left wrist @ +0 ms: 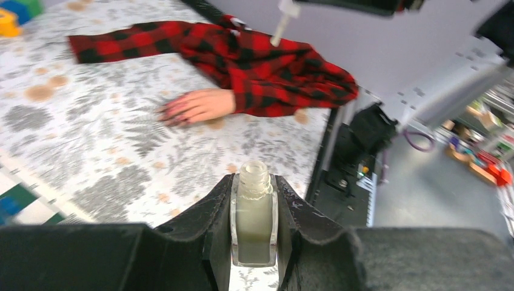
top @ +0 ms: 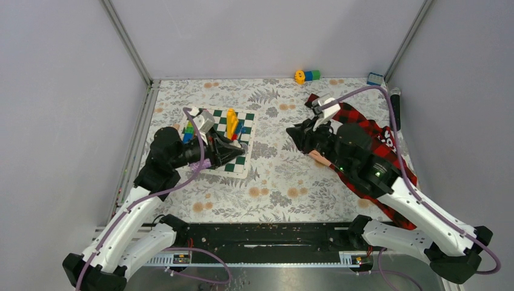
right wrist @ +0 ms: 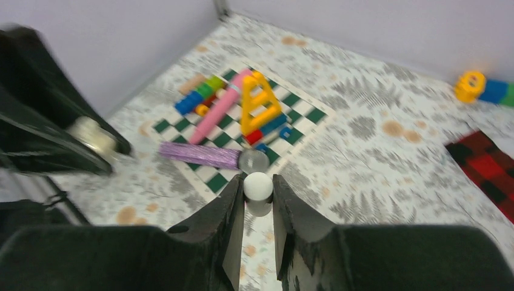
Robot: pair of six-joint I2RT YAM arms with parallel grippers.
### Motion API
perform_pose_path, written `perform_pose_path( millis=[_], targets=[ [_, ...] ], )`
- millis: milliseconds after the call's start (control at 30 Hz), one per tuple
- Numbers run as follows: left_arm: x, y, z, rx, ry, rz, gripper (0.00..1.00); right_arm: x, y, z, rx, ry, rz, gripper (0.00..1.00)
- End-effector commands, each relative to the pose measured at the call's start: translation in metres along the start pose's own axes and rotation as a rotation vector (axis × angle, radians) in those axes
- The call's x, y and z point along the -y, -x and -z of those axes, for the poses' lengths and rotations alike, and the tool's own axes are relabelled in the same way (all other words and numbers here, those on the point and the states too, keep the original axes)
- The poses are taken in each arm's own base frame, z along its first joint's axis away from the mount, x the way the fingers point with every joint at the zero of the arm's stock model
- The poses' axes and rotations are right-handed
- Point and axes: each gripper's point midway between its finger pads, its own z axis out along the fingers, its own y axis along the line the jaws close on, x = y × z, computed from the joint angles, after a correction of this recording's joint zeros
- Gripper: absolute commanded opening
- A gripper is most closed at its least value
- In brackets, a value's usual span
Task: Paint the nails
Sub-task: Paint the nail polish on the nail.
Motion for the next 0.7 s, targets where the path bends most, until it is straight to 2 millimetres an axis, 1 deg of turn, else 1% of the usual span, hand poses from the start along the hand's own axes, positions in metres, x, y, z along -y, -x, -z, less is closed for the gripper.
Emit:
perform_pose_path(
  millis=[0,67,167,233,300,400,467,533,600,667],
  targets=[
    [-0.036,0.031,0.015,0.082,0.197,-0.049,0.00,0.046,-0.040,-0.023,-0.080,-0.181,0.022,0.00],
    [-0.055,0.029,0.023,0.073,0.281,-0.067,0.00,0.066,-0.064,-0.036,-0.112,-0.234,-0.026,0.00],
    [-0.081,0.016,0.032,0.025,0.385,-0.088,0.00,0.100,-0.091,-0.053,-0.084,-0.333,-0.093,0.00],
    [-0.096,0.006,0.038,-0.022,0.453,-0.091,0.00,0.112,-0.114,-0.063,-0.068,-0.373,-0.100,0.00],
    [-0.105,0.001,0.041,-0.044,0.499,-0.099,0.00,0.121,-0.136,-0.070,-0.056,-0.402,-0.111,0.00],
    [-0.109,-0.003,0.042,-0.053,0.515,-0.098,0.00,0.129,-0.163,-0.083,-0.093,-0.436,-0.135,0.00],
    [-0.111,-0.004,0.042,-0.056,0.516,-0.097,0.00,0.136,-0.174,-0.092,-0.113,-0.463,-0.160,0.00],
    [-0.111,-0.006,0.041,-0.062,0.515,-0.092,0.00,0.145,-0.182,-0.097,-0.119,-0.483,-0.192,0.00],
    [-0.111,-0.007,0.040,-0.062,0.507,-0.086,0.00,0.158,-0.190,-0.101,-0.139,-0.515,-0.225,0.00],
    [-0.109,-0.008,0.038,-0.059,0.496,-0.079,0.00,0.165,-0.196,-0.106,-0.165,-0.524,-0.252,0.00]
  ],
)
